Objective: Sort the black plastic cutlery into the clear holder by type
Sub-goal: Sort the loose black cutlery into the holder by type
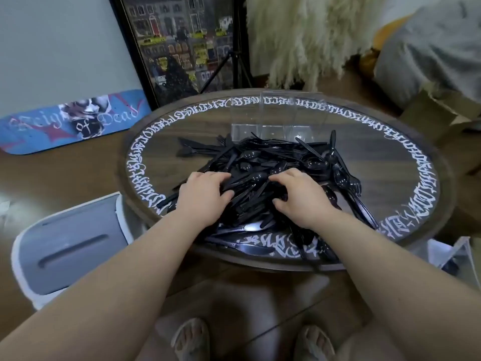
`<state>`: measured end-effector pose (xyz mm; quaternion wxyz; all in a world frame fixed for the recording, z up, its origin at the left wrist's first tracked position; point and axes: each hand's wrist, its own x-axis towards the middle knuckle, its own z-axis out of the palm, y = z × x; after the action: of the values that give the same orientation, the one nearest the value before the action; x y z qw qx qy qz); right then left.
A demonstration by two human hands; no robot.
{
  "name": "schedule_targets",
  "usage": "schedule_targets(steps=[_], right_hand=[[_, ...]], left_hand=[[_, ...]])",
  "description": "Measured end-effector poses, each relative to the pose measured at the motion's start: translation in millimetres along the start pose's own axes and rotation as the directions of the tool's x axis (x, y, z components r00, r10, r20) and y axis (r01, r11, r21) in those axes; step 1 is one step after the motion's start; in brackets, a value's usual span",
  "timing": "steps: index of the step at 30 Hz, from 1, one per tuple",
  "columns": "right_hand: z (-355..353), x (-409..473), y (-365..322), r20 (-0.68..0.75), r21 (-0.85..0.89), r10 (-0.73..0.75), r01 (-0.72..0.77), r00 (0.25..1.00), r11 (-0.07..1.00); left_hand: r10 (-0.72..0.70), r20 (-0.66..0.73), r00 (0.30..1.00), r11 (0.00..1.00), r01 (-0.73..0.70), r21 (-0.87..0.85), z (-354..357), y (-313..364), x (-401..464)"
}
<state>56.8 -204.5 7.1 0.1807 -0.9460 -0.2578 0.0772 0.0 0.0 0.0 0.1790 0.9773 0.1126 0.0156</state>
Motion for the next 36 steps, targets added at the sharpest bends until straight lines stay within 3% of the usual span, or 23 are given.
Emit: schedule_targets(steps=[6,13,17,21,26,28,33,36], right_hand=[[8.7,6.1,10.5,-0.036,-0.037,0.006,-0.007,0.999,0.999],[7.7,13.0,17.5,-0.099,-0.019,0.013,-0.015,0.995,1.000],[6.1,14.6,16.5,-0.161,-0.016,0.026,-0.029,0.987,0.999],[3.4,14.8,7.1,-0.198,0.000,0.005,-0.005,0.980,1.000],[0.9,13.7,-8.2,-0.187,0.021,-0.029,0.033,0.982,0.999],[-1.3,13.3,-12.4,-0.145,0.020,-0.052,0.055,0.988,0.998],[0.3,7.7,-19.4,0.030,-0.059,-0.152,0.153,0.988,0.986],[2.1,9.9,-23.8,-0.012,-0.073,-0.178,0.177,0.984,0.981]], left_hand=[[-0.027,-0.029,0.999,0.997,0.029,0.065,13.5,-0.7,14.7],[-0.057,-0.106,0.993,0.998,0.052,-0.045,2.9,-2.0,21.0],[-0.147,-0.114,0.983,0.978,0.126,-0.169,-6.3,-11.0,22.3],[-0.274,-0.082,0.958,0.877,0.214,-0.430,-17.0,-15.0,20.4],[-0.383,0.073,0.921,0.646,0.323,-0.692,-23.2,-29.3,13.0],[-0.375,0.086,0.923,0.653,0.328,-0.682,-24.4,-35.0,10.6],[-0.359,0.009,0.933,0.777,0.304,-0.551,-26.0,-40.7,1.8],[-0.354,-0.033,0.935,0.822,0.294,-0.488,-27.6,-45.0,-0.8]])
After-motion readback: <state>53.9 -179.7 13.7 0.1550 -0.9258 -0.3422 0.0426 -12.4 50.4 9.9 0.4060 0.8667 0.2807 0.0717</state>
